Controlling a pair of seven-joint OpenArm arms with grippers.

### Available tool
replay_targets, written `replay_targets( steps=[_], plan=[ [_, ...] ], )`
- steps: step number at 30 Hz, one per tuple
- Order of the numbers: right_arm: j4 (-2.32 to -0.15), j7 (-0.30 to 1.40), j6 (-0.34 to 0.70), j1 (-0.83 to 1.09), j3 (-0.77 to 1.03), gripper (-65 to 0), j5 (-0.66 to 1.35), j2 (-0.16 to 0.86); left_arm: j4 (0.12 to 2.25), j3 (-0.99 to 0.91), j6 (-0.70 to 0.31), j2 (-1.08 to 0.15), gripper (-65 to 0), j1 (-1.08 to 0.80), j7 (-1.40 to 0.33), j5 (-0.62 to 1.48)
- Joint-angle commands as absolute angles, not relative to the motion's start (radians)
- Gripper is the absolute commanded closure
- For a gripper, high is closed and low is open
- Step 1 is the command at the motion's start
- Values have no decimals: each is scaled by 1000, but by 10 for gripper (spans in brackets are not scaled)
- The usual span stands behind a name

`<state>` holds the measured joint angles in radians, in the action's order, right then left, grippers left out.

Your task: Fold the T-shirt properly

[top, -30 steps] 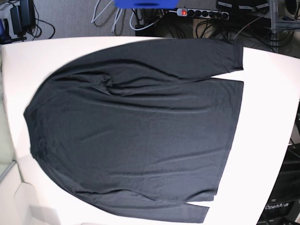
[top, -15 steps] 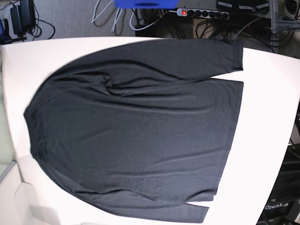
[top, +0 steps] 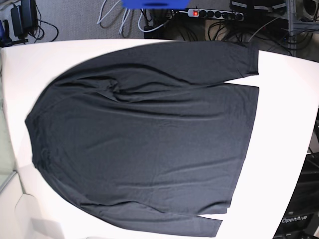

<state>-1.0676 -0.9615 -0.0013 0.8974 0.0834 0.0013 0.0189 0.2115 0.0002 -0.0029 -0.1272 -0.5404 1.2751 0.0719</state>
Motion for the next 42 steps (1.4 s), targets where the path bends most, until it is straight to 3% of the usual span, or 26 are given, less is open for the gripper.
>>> replay_targets(
  steps=[1, 10, 22, 34, 42],
  plan=[
    [-1112, -961, 1, 920, 87, 0, 5, 22, 234, 1, -1, -133, 0, -585, 1299, 73],
    [-1425, -650, 2, 937, 85, 0, 1, 25, 504, 1, 1, -134, -34, -691, 1208, 133],
    [-1523, -544, 4, 929, 81, 0, 1, 25, 1365, 1, 4, -263, -34, -937, 665, 303],
    [-1518, -544, 4, 908, 84, 0, -1, 27, 1621, -97, 8, -272, -34, -1046, 570, 320],
    [-1517, -542, 4, 889, 82, 0, -1, 24, 1650, -156, 10, -271, -34, -1066, 568, 320]
  ],
)
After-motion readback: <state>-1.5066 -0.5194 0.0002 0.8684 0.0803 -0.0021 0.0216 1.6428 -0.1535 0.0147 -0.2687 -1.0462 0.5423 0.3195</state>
